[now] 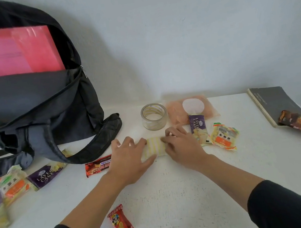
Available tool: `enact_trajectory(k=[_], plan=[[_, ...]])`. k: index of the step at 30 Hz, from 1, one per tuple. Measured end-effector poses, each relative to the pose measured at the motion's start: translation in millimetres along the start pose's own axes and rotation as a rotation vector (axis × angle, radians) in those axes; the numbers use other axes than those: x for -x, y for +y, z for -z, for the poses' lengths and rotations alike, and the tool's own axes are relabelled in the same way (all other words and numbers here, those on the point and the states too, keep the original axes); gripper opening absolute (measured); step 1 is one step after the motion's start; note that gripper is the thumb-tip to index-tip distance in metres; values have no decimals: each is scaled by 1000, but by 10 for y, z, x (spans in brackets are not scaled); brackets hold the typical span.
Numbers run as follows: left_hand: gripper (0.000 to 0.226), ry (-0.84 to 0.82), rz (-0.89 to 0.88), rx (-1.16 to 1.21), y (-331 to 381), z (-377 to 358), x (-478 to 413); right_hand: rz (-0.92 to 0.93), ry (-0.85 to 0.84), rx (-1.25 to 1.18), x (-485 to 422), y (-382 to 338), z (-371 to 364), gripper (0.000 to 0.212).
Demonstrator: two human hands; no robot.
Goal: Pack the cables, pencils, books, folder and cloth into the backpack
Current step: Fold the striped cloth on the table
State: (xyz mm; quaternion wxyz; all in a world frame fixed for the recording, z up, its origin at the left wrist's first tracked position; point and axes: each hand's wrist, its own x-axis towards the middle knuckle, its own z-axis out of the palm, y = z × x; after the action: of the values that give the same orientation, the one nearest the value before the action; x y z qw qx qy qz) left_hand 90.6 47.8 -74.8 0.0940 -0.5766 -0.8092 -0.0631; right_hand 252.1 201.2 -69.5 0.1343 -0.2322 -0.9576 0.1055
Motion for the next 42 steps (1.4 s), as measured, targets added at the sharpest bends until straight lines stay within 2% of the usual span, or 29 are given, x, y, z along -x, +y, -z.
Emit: enact_trajectory(k=[1,3,6,11,13,15,18,20,23,25,29,32,37,40,42], plan=[[62,-40,-11,-15,-23,22,19,-5,-84,15,36,-17,34,56],[62,-47,-53,7,-45,54,-14,6,-239,87,95,-33,129,79],[45,-135,-71,56,-44,130,-136,7,-220,147,50,-36,168,70],[38,-242,-46,-93,77,310,-163,-72,-145,117,-6,-133,211,60],[29,-262,12,5,71,368,-124,-129,-93,-59,-19,-195,313,38],[21,-284,99,280,27,457,-92,-153,-42,-351,-42,-242,428,24],[21,-305,238,850,-36,858,-56,-176,43,-726,-156,-340,721,19],[19,-306,293,1082,-49,1221,-15,-230,81,-910,-262,-451,1000,23],[34,-209,358,1215,-92,1650,30,-241,-34,-1259,-441,-633,1341,30],[30,-154,378,1267,-136,1832,56,-203,-110,-1430,-552,-757,1511,40],[26,-66,446,1438,-227,2088,151,-108,-237,-1520,-691,-1060,1690,37],[31,-17,448,1458,-323,2170,247,-112,-363,-1515,-782,-1263,1661,43],[33,54,397,1330,-627,2252,367,-102,-547,-1560,-972,-1596,1591,33],[32,107,370,1153,-845,2333,316,-57,-514,-1515,-1165,-1728,1561,29],[32,158,337,1011,-1051,2395,227,-64,-433,-1492,-1315,-1858,1595,33]])
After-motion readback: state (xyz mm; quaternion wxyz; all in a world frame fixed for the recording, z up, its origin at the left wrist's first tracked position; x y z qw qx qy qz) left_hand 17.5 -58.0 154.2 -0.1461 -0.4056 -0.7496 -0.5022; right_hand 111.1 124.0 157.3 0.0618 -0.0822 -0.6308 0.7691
